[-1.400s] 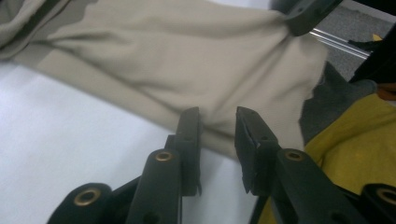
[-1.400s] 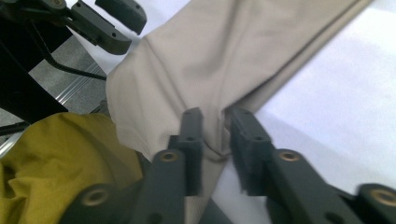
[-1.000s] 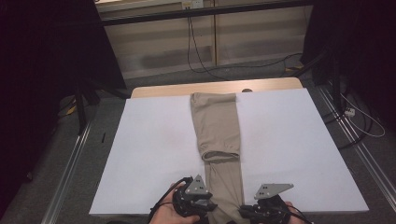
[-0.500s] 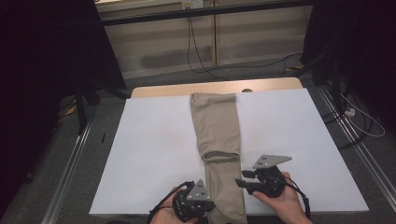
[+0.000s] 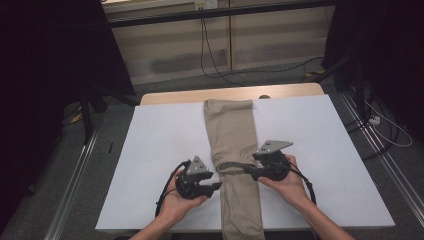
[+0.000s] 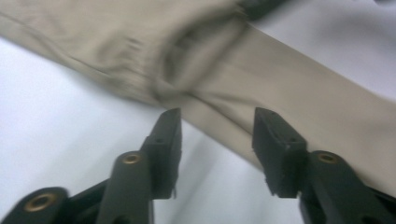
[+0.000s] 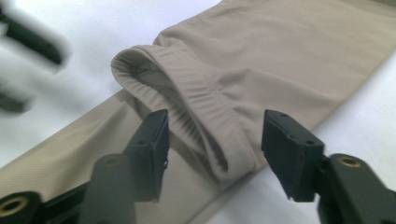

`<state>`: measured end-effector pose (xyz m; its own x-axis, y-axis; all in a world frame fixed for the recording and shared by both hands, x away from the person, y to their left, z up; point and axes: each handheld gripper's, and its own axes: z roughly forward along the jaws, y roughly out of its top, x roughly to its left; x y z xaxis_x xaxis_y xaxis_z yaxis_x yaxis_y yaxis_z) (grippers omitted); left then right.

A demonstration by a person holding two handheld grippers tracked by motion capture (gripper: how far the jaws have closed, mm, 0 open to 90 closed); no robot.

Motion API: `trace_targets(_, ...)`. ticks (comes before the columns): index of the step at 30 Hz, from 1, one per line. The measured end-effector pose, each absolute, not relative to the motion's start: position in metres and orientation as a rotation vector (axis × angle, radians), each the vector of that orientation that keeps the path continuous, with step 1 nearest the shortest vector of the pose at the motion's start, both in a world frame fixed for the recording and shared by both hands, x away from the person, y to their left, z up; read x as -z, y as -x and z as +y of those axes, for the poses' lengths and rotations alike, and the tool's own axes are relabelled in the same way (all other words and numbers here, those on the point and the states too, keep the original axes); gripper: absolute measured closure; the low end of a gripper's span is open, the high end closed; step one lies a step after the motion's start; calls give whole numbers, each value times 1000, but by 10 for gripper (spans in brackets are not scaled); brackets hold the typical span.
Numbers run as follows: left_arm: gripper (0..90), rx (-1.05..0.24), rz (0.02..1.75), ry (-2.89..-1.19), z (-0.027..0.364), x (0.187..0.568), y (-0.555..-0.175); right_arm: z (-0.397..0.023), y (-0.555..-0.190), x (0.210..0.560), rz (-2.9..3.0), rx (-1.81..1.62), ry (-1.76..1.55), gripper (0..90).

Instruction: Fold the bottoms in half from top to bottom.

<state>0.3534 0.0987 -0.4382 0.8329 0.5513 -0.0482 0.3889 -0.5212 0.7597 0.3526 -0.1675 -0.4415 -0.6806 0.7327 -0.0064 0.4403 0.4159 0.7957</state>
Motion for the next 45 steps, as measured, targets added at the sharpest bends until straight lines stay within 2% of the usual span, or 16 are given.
trace_targets(2,466,-297,698,-2158,96,439,-365,-167,-355,444,2326,-1131,-993,367)
trace_targets(4,447,-278,709,-2141,94,439,-376,-167,-357,447,2351,-1152,-995,355)
trace_targets(7,443,-321,686,-2155,88,441,-388,-164,-356,450,2373,-1125,-972,351)
trace_targets(9,495,-388,672,-2178,84,444,-392,-163,-356,453,2361,-1083,-973,422)
trace_targets(11,567,-351,693,-2143,84,447,-397,-166,-360,454,2344,-1071,-998,481)
trace_targets(14,621,-345,699,-2126,82,449,-398,-169,-363,455,2352,-1098,-996,605)
trace_targets(15,621,-344,700,-2125,82,451,-399,-169,-363,455,2357,-1097,-992,630)
trace_targets(17,592,-348,710,-2120,84,453,-401,-168,-364,457,2363,-1101,-992,750)
trace_targets(22,594,-310,727,-2090,85,454,-403,-169,-366,458,2338,-1096,-1006,834)
trace_targets(23,637,-277,719,-2088,85,454,-402,-168,-365,458,2337,-1086,-999,844)
trace_targets(25,805,-269,708,-2085,85,451,-399,-169,-365,456,2331,-1102,-1019,851)
trace_targets(27,848,-257,685,-2085,85,444,-394,-171,-363,452,2319,-1137,-1029,852)
trace_targets(31,857,-207,640,-2070,90,431,-377,-177,-349,437,2320,-1204,-1023,851)
trace_targets(36,856,-170,575,-2095,94,421,-348,-180,-315,426,2357,-1242,-991,850)
trace_targets(45,857,-92,469,-2165,97,421,-293,-185,-256,431,2438,-1271,-974,848)
